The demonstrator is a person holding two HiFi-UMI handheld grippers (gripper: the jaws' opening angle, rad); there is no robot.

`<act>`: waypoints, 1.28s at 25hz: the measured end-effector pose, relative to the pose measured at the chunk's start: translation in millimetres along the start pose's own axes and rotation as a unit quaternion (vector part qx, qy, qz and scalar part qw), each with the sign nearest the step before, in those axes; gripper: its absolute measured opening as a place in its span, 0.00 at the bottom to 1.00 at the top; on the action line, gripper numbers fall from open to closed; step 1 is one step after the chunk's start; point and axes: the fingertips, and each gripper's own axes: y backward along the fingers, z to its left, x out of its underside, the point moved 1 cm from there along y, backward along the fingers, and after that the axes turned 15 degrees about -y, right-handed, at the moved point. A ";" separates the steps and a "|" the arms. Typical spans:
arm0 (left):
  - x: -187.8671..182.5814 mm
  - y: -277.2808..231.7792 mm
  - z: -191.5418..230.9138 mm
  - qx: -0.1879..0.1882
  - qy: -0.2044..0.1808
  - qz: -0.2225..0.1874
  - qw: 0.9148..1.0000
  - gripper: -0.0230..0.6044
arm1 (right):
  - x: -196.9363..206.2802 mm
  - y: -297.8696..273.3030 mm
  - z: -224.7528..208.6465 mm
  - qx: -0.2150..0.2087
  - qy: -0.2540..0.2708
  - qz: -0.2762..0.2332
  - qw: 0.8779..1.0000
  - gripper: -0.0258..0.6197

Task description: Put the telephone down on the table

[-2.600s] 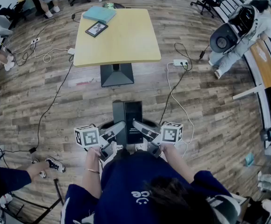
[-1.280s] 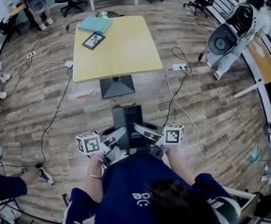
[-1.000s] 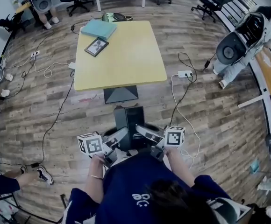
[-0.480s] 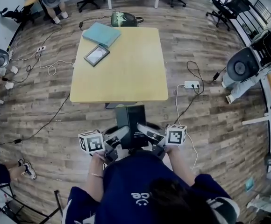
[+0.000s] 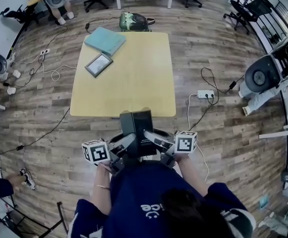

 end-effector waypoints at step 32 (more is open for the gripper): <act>-155.0 -45.2 139.6 0.083 -0.017 0.088 0.993 0.31 | -141.0 -133.0 -23.7 0.043 -0.015 -0.100 0.994 0.33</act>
